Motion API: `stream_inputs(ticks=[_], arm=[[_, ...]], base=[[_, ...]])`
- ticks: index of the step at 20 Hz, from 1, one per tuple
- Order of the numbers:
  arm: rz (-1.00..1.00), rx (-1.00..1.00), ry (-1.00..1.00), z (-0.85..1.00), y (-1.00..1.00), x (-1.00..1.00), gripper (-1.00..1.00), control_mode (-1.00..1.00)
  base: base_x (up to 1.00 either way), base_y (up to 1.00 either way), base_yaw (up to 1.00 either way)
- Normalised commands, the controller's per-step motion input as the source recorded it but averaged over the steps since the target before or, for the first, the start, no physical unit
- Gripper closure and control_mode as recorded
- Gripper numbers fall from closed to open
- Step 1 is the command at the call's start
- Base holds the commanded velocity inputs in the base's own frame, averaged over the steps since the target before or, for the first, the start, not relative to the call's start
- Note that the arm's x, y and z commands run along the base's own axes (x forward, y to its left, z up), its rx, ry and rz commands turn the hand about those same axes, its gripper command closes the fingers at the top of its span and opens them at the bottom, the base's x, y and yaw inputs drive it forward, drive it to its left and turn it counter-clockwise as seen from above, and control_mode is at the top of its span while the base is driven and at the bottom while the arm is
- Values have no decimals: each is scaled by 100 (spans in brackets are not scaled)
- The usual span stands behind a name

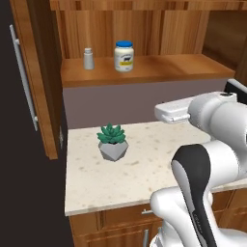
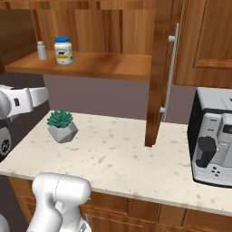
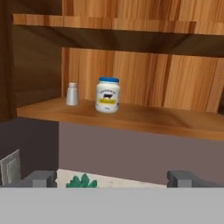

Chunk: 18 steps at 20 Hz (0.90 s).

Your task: Collect the paprika, mayonnaise, and shaker from the cabinet and place them next to the stove.

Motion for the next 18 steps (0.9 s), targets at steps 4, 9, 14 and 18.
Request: stream_inputs(ticks=[4, 9, 14, 18], arm=[[3, 0, -20, 27, 0, 0, -100, -100], [3, 0, -13, 32, 0, 10, -100, -100], [0, 0, -6, 26, 0, 25, -100, -100], [0, 0, 0, 1, 0, 39, -100, -100]], base=[[0, 0, 0], [0, 0, 0], [0, 0, 0], [0, 0, 0]])
